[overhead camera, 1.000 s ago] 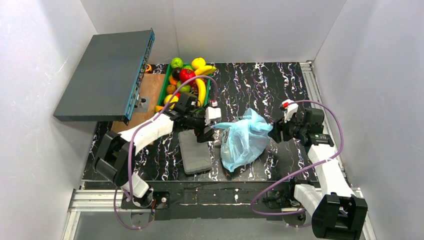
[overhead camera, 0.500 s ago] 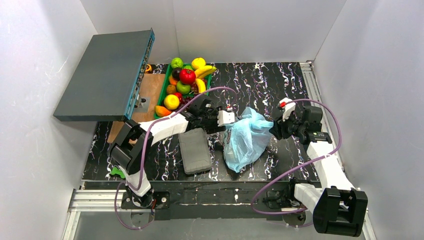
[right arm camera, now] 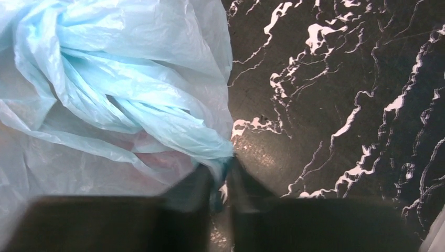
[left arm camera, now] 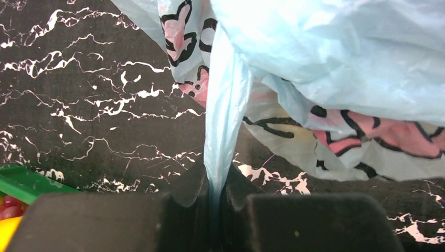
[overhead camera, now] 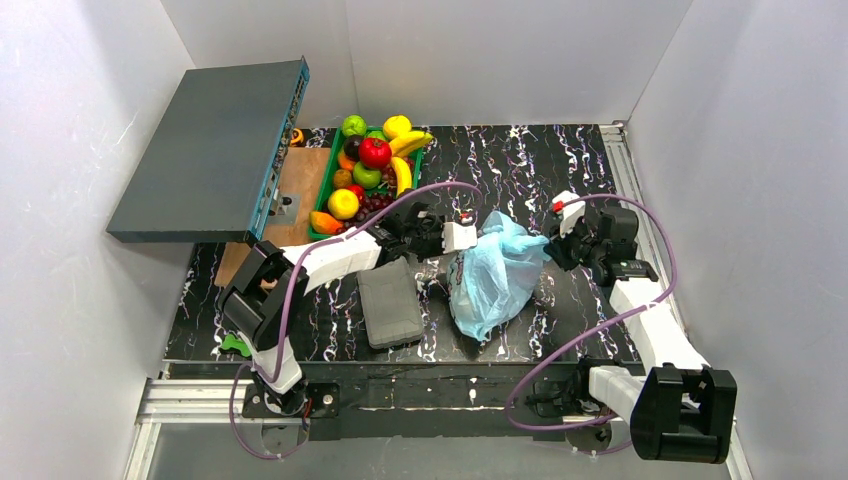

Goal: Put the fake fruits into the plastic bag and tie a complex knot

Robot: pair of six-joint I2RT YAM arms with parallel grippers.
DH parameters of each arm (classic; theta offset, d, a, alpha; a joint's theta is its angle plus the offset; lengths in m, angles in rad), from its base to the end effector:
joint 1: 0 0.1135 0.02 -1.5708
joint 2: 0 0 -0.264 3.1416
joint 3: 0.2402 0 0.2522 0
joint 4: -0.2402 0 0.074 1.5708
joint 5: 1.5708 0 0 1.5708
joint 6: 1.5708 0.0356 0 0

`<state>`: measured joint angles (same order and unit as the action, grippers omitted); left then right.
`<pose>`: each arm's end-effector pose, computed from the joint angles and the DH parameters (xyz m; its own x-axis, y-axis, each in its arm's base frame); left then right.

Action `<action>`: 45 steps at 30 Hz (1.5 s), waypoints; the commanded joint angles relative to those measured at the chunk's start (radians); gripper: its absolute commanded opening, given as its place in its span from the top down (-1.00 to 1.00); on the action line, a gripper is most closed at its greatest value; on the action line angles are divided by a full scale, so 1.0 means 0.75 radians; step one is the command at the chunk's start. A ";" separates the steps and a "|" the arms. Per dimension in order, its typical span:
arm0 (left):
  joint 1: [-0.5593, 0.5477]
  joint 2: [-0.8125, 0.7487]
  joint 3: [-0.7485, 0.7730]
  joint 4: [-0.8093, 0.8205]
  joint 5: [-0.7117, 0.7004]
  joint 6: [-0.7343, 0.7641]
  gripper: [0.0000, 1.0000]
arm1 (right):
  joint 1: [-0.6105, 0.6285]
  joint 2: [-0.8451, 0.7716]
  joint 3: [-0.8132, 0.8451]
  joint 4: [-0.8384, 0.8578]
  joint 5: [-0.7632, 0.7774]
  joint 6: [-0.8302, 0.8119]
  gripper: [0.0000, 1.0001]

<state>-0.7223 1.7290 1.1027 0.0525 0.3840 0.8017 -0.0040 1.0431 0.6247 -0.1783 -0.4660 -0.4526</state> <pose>0.2801 -0.2646 0.2211 0.3268 0.6000 -0.7302 0.8831 0.0813 0.4620 0.2229 0.0151 0.2374 -0.3444 -0.3893 -0.8543 -0.5767 0.8057 -0.1347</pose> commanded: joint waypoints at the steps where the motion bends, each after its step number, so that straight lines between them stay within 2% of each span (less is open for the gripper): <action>1: 0.004 -0.078 0.018 -0.021 -0.037 -0.039 1.00 | 0.005 -0.034 0.023 0.021 0.066 -0.071 0.97; 9: 0.051 -0.253 0.014 -0.239 -0.168 -0.100 1.00 | 0.005 -0.248 0.051 -0.111 0.214 -0.205 0.97; 11: 0.064 -0.280 0.017 -0.276 -0.260 -0.127 1.00 | 0.003 -0.262 0.058 -0.133 0.240 -0.253 0.97; 15: 0.107 -0.309 0.001 -0.348 -0.328 -0.138 1.00 | -0.042 -0.242 0.083 -0.149 0.269 -0.324 0.97; 22: 0.229 -0.336 -0.143 -0.333 -0.305 -0.130 1.00 | -0.192 -0.167 -0.012 -0.023 0.272 -0.499 0.97; 29: 0.264 -0.341 -0.303 -0.278 -0.272 -0.058 1.00 | -0.324 -0.061 -0.143 0.099 0.248 -0.664 0.97; 36: 0.274 -0.307 -0.330 -0.280 -0.215 -0.050 1.00 | -0.382 -0.011 -0.190 0.103 0.200 -0.745 0.97; 40: 0.264 -0.298 -0.236 -0.295 -0.194 -0.096 1.00 | -0.372 -0.030 -0.077 -0.006 0.130 -0.653 0.97; 45: 0.296 -0.212 0.127 -0.385 -0.193 -0.171 1.00 | -0.350 0.043 0.302 -0.160 0.130 -0.552 0.97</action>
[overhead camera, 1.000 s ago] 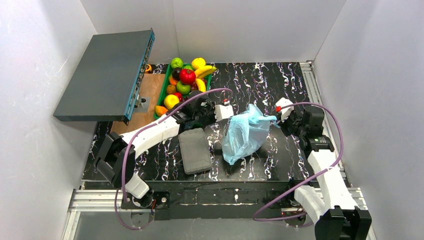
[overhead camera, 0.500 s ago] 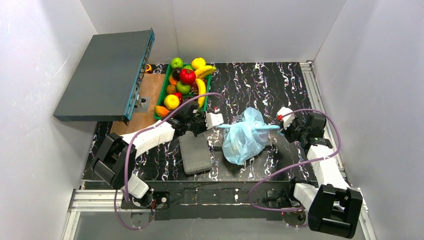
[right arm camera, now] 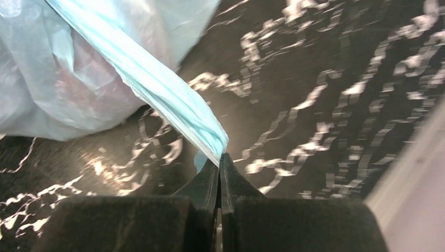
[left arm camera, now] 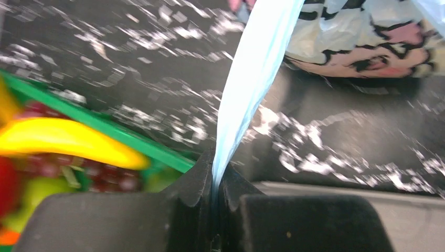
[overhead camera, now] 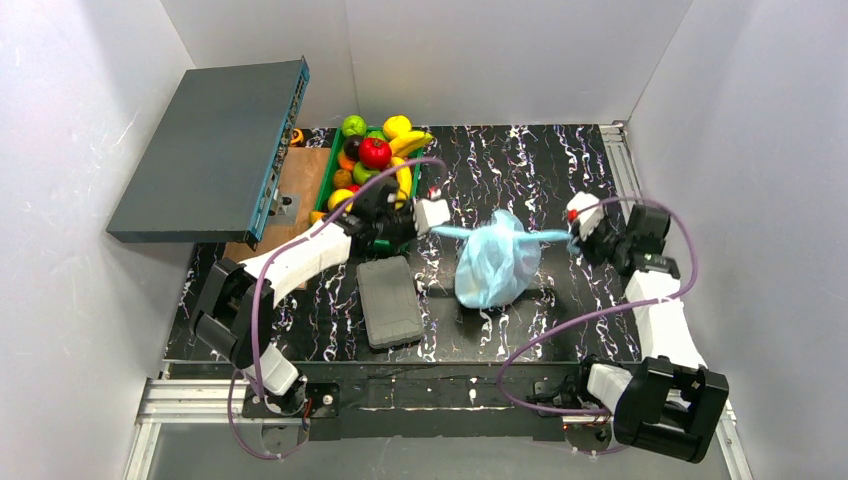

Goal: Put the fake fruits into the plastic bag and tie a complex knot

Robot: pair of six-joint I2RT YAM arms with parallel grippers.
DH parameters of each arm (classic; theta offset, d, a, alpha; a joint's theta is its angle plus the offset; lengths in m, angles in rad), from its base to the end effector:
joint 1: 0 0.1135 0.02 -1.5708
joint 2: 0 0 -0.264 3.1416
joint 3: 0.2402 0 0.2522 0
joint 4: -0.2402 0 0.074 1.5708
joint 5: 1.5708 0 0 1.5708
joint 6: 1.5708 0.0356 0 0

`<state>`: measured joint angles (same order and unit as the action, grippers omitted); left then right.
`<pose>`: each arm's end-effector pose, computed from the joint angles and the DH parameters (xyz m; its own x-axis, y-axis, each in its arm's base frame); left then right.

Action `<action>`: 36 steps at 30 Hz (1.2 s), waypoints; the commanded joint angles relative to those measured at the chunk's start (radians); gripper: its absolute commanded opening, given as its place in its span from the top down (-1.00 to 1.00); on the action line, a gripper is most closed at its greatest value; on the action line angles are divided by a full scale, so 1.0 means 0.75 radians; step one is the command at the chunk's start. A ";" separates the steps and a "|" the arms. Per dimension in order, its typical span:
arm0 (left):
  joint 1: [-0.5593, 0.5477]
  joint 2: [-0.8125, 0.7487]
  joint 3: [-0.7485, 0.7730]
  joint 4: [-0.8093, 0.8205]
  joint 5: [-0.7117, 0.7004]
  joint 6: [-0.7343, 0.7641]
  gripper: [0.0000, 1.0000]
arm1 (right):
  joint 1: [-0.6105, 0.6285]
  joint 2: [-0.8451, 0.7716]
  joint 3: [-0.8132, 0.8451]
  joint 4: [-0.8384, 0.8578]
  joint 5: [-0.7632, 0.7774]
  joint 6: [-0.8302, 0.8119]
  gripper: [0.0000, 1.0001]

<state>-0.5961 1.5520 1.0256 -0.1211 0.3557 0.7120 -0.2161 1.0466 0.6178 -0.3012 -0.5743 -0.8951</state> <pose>0.2766 -0.2026 0.2415 0.1161 0.6613 -0.7411 0.8986 0.2480 0.3621 0.2122 -0.0268 0.2255 -0.2393 -0.6181 -0.7487 -0.6429 0.6788 -0.3549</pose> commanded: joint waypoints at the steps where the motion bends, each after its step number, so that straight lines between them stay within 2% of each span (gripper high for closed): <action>1: 0.139 0.041 0.257 -0.157 -0.136 -0.026 1.00 | -0.075 0.071 0.363 -0.004 0.275 0.025 0.97; 6: 0.146 0.086 0.111 -0.066 -0.120 0.244 1.00 | -0.107 0.185 0.364 0.054 0.267 -0.099 0.97; 12: 0.175 0.040 -0.062 -0.055 -0.107 0.300 1.00 | -0.183 0.241 0.189 0.160 0.313 -0.281 0.97; 14: 0.197 0.030 -0.085 -0.077 -0.099 0.305 1.00 | -0.194 0.230 0.194 0.101 0.313 -0.316 0.97; 16: 0.209 0.015 -0.095 -0.084 -0.090 0.305 1.00 | -0.196 0.222 0.212 0.053 0.308 -0.334 0.97; 23: 0.234 0.034 -0.058 -0.083 -0.109 0.283 1.00 | -0.228 0.270 0.221 0.133 0.370 -0.362 0.97; 30: 0.297 0.067 0.010 -0.101 -0.099 0.292 1.00 | -0.296 0.281 0.222 0.113 0.366 -0.435 0.97; 36: 0.222 0.028 0.035 -0.157 -0.015 0.235 1.00 | -0.263 0.176 0.225 -0.027 0.263 -0.433 0.97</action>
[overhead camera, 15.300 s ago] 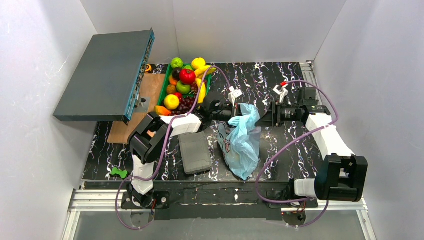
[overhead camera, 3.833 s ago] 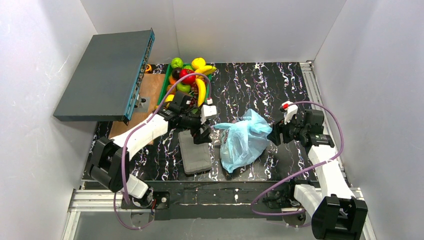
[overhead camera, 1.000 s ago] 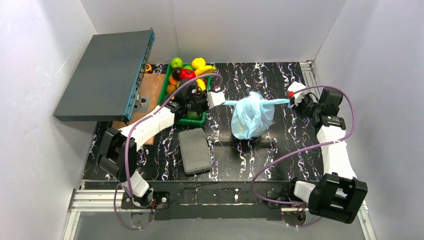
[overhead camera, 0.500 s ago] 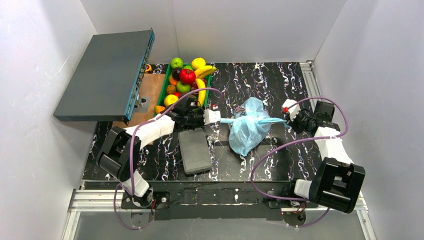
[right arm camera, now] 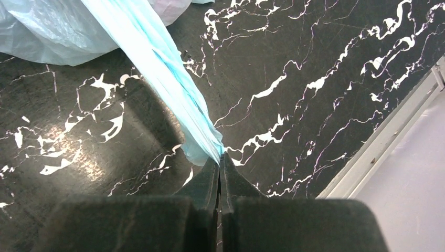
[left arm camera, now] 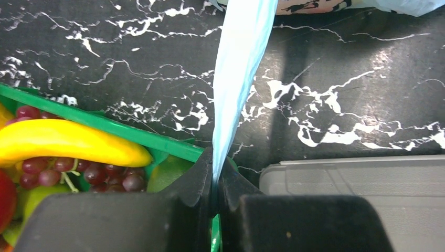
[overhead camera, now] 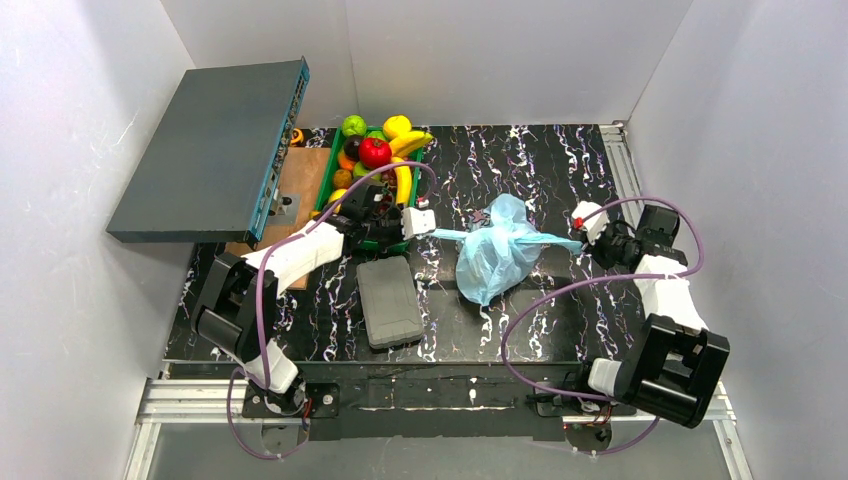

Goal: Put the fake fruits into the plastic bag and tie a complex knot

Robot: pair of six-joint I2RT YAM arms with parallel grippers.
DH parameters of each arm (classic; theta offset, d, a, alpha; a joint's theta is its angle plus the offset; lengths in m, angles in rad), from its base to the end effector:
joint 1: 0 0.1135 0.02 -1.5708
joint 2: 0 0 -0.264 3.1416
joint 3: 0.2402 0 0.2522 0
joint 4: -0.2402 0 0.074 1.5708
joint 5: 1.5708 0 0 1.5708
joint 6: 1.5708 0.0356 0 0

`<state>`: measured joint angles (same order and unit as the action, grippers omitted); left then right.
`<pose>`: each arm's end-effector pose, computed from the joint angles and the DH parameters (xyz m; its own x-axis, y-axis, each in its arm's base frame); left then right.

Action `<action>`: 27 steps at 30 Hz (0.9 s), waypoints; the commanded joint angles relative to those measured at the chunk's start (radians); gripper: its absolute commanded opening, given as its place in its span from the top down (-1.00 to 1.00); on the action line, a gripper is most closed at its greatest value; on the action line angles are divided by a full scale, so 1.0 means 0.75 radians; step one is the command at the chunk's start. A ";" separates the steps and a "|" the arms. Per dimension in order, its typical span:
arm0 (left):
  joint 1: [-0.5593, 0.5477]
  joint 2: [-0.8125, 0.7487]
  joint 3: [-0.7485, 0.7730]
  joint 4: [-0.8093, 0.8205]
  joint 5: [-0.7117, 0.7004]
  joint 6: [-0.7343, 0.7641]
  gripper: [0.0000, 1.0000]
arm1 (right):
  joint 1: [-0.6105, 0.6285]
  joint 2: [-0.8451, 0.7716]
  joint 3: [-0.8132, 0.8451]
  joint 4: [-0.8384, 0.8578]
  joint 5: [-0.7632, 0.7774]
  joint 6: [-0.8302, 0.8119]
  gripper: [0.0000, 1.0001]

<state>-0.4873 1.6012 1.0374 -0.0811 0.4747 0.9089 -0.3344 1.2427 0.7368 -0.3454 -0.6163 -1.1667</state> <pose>0.3030 -0.1790 0.2337 0.2567 0.6580 -0.7079 0.8733 0.1559 0.4615 0.2393 -0.0614 0.2197 -0.1948 -0.7266 -0.6588 -0.6894 0.5792 -0.4350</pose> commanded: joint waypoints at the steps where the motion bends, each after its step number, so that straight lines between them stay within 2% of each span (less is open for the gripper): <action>1: 0.056 -0.040 0.034 -0.228 -0.165 -0.053 1.00 | -0.097 -0.108 0.084 -0.023 0.292 -0.065 0.97; 5: -0.049 -0.017 0.148 -0.375 -0.123 -0.177 1.00 | -0.049 -0.188 0.150 -0.245 0.166 -0.047 0.97; 6: -0.071 -0.012 0.178 -0.407 -0.093 -0.210 0.97 | -0.038 -0.201 0.183 -0.325 0.142 -0.052 0.84; 7: -0.089 -0.007 0.204 -0.436 -0.070 -0.247 0.81 | -0.026 -0.209 0.215 -0.399 0.106 -0.062 0.52; 9: -0.119 -0.004 0.254 -0.487 -0.024 -0.306 0.29 | -0.009 -0.222 0.261 -0.529 0.042 -0.071 -0.34; 11: -0.134 -0.008 0.310 -0.541 0.013 -0.355 -0.26 | 0.001 -0.238 0.307 -0.648 -0.023 -0.061 -0.91; 12: -0.137 -0.012 0.337 -0.572 0.029 -0.392 -0.63 | 0.006 -0.247 0.335 -0.687 -0.047 -0.052 -0.96; 13: -0.138 -0.017 0.365 -0.606 0.047 -0.423 -0.91 | 0.010 -0.259 0.364 -0.719 -0.072 -0.024 -0.97; 14: -0.138 -0.021 0.402 -0.647 0.060 -0.444 -0.96 | 0.013 -0.266 0.399 -0.752 -0.095 0.009 -0.97; 22: -0.125 0.009 0.841 -1.092 0.038 -0.695 -0.97 | 0.022 -0.260 0.761 -0.830 -0.257 0.547 -0.97; 25: -0.032 0.042 1.046 -1.269 0.173 -0.852 -0.97 | 0.022 -0.214 0.926 -0.849 -0.261 0.806 -0.97; 27: 0.071 0.042 1.096 -1.288 0.293 -0.982 -0.97 | 0.022 -0.180 1.010 -0.896 -0.244 0.944 -0.97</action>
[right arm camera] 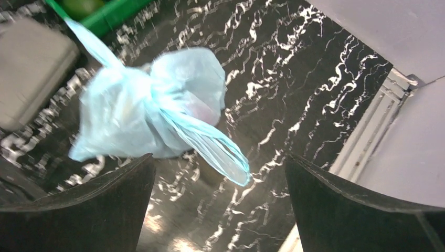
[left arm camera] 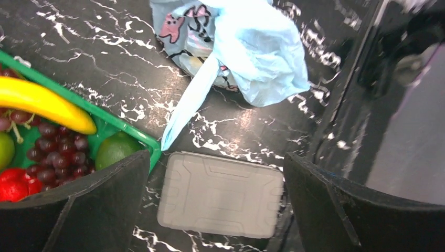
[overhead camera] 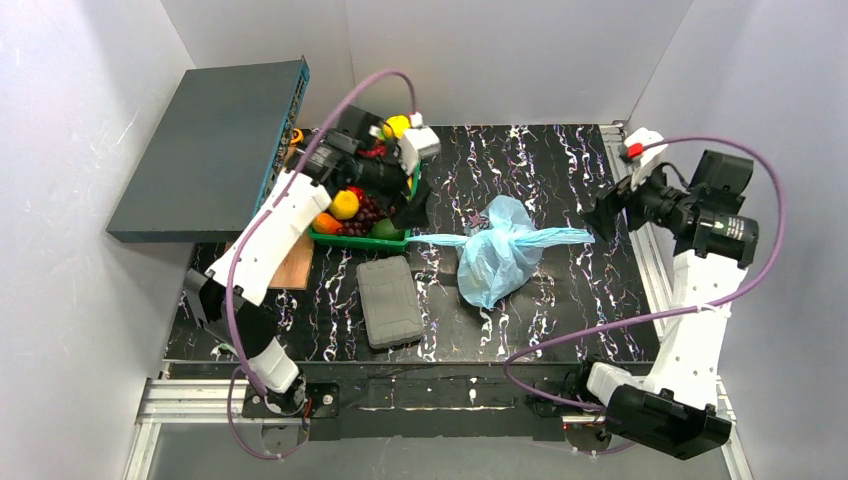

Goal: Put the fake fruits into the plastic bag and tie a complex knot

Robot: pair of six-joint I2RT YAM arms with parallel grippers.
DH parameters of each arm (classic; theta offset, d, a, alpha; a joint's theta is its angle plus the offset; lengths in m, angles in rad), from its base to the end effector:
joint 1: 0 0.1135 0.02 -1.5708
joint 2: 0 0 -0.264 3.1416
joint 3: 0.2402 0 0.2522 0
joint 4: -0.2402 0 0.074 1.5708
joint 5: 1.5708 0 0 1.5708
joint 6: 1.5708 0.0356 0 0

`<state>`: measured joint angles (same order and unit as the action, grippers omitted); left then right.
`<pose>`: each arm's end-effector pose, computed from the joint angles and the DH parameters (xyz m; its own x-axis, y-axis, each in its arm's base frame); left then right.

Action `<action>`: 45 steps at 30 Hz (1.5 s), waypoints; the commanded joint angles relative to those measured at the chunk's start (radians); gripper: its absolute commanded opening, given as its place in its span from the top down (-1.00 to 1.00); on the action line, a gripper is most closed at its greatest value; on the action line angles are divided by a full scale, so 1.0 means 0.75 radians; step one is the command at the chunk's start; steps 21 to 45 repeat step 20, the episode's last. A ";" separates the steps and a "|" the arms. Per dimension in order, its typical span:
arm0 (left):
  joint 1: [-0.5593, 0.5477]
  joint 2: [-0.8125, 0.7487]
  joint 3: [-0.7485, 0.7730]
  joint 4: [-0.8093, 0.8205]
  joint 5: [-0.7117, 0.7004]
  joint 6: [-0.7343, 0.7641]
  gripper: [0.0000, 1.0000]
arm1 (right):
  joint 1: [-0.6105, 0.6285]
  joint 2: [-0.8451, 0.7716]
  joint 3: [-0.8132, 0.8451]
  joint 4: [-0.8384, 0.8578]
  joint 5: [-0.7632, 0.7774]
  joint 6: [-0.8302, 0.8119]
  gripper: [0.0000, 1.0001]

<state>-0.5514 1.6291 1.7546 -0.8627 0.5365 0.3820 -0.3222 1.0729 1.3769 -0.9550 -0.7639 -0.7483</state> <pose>0.2872 -0.1980 0.3969 -0.2433 0.5258 -0.8151 0.9304 0.3641 -0.0428 0.1871 -0.0365 0.4156 -0.2217 -0.4440 -0.8682 -0.6060 0.7603 -0.2340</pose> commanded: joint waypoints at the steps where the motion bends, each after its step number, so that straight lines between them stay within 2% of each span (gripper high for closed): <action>1: 0.207 -0.018 0.126 -0.220 0.226 -0.362 -0.97 | 0.006 0.064 0.186 -0.101 -0.027 0.460 -0.97; 5: 0.298 -0.150 0.027 -0.183 0.013 -0.433 -0.97 | 0.004 0.115 0.217 -0.190 0.054 0.618 -0.97; 10: 0.305 -0.235 -0.098 -0.205 -0.298 -0.471 -0.97 | 0.004 0.030 -0.013 -0.121 0.116 0.692 -0.97; 13: 0.306 -0.294 -0.191 -0.190 -0.372 -0.463 -0.97 | 0.004 -0.014 -0.119 -0.077 0.122 0.723 -0.97; 20: 0.307 -0.330 -0.203 -0.223 -0.426 -0.461 -0.97 | 0.008 -0.032 -0.146 -0.052 0.101 0.751 -0.97; 45: 0.307 -0.330 -0.203 -0.223 -0.426 -0.461 -0.97 | 0.008 -0.032 -0.146 -0.052 0.101 0.751 -0.97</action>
